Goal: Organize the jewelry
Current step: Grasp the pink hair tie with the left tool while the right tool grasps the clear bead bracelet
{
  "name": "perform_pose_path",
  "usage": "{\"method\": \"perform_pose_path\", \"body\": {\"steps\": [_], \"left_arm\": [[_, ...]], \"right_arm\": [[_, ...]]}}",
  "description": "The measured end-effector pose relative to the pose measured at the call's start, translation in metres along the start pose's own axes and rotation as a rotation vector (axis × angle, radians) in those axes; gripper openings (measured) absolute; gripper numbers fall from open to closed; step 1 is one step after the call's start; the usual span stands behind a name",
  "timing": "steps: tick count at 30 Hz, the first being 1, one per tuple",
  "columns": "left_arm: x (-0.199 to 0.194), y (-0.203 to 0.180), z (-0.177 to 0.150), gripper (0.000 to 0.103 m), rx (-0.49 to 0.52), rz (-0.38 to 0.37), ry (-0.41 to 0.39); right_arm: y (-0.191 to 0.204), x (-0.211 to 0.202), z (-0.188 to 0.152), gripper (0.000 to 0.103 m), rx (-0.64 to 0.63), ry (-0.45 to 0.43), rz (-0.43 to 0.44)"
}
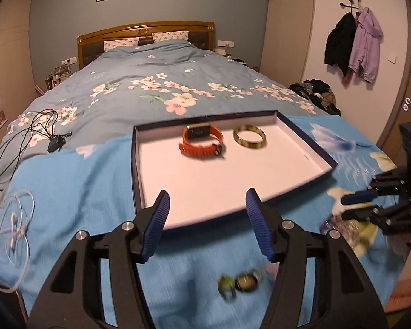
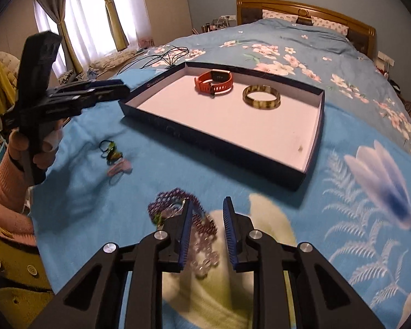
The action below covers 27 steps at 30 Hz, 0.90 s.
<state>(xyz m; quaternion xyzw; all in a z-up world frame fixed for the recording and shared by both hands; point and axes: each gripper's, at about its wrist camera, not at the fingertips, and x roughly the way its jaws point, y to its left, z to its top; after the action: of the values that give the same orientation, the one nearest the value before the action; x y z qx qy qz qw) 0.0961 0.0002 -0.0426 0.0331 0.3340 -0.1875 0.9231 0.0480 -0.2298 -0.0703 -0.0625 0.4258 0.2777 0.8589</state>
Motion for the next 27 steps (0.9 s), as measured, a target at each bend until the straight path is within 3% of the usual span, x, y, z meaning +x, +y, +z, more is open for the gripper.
{"method": "perform_pose_path", "body": {"steps": [8, 13, 17, 22, 27], "left_arm": [[-0.014, -0.006, -0.024, 0.059, 0.008, -0.022, 0.009], [-0.025, -0.015, -0.035, 0.060, 0.037, -0.054, 0.000], [-0.029, -0.024, -0.043, 0.060, 0.069, -0.082, 0.009], [-0.032, -0.041, -0.053, 0.060, 0.131, -0.123, 0.032], [-0.028, -0.052, -0.059, 0.060, 0.160, -0.156, 0.055]], "right_arm": [[0.011, -0.003, -0.003, 0.022, -0.008, -0.020, 0.030], [0.024, 0.000, -0.012, 0.042, -0.038, 0.008, 0.016], [0.027, 0.002, -0.018, 0.042, -0.048, 0.009, -0.025], [0.022, -0.001, -0.021, 0.006, -0.027, -0.014, -0.052], [0.021, -0.009, -0.023, 0.006, -0.016, -0.043, -0.049]]}}
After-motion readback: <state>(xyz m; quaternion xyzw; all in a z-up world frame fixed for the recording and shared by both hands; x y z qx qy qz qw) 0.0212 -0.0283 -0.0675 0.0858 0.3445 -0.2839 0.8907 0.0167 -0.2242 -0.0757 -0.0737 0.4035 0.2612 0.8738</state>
